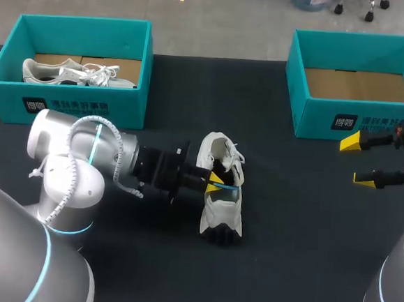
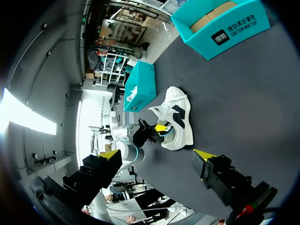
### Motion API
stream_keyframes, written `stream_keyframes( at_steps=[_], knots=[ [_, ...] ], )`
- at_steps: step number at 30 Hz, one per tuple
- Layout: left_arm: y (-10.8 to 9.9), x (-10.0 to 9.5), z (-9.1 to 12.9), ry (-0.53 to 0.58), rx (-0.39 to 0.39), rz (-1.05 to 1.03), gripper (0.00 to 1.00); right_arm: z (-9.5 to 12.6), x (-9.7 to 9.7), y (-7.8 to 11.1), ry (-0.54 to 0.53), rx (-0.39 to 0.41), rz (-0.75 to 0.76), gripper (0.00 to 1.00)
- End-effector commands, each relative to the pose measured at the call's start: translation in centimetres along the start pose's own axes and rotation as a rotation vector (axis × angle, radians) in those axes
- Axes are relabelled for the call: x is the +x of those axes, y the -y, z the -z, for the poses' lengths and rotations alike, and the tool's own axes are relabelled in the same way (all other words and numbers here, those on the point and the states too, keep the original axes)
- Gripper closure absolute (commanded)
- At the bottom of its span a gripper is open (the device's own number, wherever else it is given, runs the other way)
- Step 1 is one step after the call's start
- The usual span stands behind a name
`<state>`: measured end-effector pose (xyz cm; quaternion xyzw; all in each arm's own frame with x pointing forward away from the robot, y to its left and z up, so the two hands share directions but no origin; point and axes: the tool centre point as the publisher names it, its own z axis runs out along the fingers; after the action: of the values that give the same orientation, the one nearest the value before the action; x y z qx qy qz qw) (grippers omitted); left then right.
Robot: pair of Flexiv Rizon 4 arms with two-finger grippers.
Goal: Take the shoe out of the shoebox, open the shoe tongue, remove and reinsert the insole, then place the shoe into the shoebox
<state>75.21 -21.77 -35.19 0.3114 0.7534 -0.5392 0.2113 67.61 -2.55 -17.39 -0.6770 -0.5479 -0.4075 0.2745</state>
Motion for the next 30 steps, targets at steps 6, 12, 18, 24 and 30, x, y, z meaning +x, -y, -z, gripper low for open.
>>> stream_keyframes(
  at_steps=[6, 12, 18, 24, 30],
  knots=[
    [0.3, -0.1, -0.5, 0.013, 0.011, -0.006, 1.00, 0.0, 0.0, 0.2, 0.004, -0.002, -0.002, 0.00],
    [1.3, 0.5, -0.3, 0.016, 0.018, 0.001, 0.70, 0.0, 0.0, 0.2, 0.004, -0.002, -0.002, 0.00],
    [2.4, 0.2, 0.5, 0.046, 0.030, 0.007, 0.51, 0.0, 0.0, 0.2, 0.004, -0.002, -0.002, 0.00],
    [2.5, 0.2, 0.9, 0.054, 0.020, 0.002, 0.65, 0.0, 0.0, 0.2, 0.004, -0.002, -0.002, 0.00],
    [2.4, 0.5, 0.3, 0.045, 0.025, 0.012, 1.00, 0.0, 0.0, 0.2, 0.004, -0.002, -0.002, 0.00]
  ],
)
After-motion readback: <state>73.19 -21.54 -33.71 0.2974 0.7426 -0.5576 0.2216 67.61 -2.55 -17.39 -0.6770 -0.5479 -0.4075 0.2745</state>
